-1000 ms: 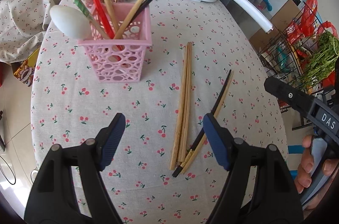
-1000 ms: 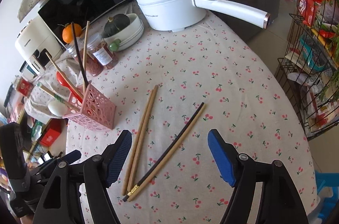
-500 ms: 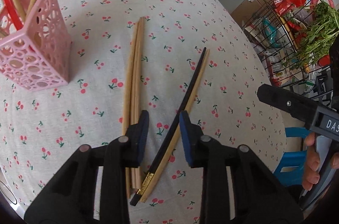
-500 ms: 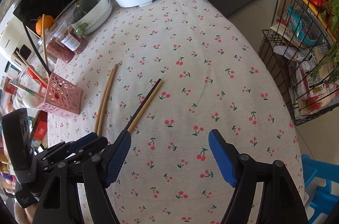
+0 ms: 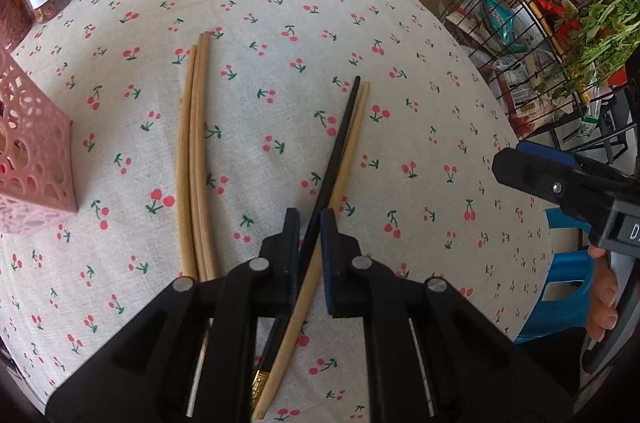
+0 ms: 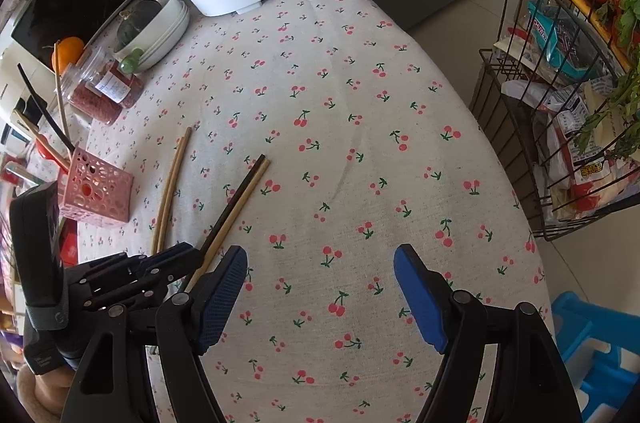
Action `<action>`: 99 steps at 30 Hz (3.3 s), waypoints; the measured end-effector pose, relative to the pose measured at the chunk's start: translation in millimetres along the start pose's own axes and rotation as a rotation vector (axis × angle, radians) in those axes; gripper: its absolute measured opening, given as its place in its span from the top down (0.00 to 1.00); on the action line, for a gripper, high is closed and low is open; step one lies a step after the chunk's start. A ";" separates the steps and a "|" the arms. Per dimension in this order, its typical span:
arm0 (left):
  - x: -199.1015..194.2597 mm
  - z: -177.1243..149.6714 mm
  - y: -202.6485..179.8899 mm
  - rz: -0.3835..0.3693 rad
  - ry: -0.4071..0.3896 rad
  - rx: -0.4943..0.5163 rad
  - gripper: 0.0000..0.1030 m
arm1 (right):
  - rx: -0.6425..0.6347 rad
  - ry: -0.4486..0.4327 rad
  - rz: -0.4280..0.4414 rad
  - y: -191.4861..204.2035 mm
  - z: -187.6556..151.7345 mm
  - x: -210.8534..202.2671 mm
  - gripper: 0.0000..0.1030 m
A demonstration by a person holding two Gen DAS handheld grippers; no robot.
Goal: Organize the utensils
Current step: 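Grasp the black chopstick on the cloth with the left tool, then lift the black chopstick with the left tool while the right tool grasps a wooden chopstick, then drop the black chopstick into the pink basket with left tool while right tool lifts chopstick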
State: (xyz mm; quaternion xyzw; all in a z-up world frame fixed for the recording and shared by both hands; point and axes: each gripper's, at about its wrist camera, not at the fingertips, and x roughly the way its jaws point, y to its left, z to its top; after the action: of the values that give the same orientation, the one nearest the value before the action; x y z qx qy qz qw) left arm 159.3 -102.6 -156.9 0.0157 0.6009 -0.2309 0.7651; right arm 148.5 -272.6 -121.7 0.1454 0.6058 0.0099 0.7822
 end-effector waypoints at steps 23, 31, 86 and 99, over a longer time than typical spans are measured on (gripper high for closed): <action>-19.4 -4.7 1.9 0.178 -0.013 0.002 0.94 | 0.028 0.014 0.008 -2.5 3.8 -0.2 0.25; -80.1 -37.0 24.4 0.095 -0.186 -0.099 0.94 | 0.009 0.061 0.019 19.5 1.7 15.7 0.25; -240.5 -74.7 108.2 0.148 -0.865 -0.306 0.94 | -0.100 -0.352 0.258 119.3 -6.0 -60.1 0.93; -183.5 -22.9 118.8 0.128 -0.755 -0.304 0.93 | -0.124 -0.366 0.258 124.2 -9.7 -59.4 0.93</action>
State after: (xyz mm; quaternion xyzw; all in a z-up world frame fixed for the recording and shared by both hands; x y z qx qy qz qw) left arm 151.2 71.8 -23.3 -0.1458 0.3030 -0.0809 0.9383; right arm 143.5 -162.9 -38.0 0.1727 0.4284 0.1205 0.8787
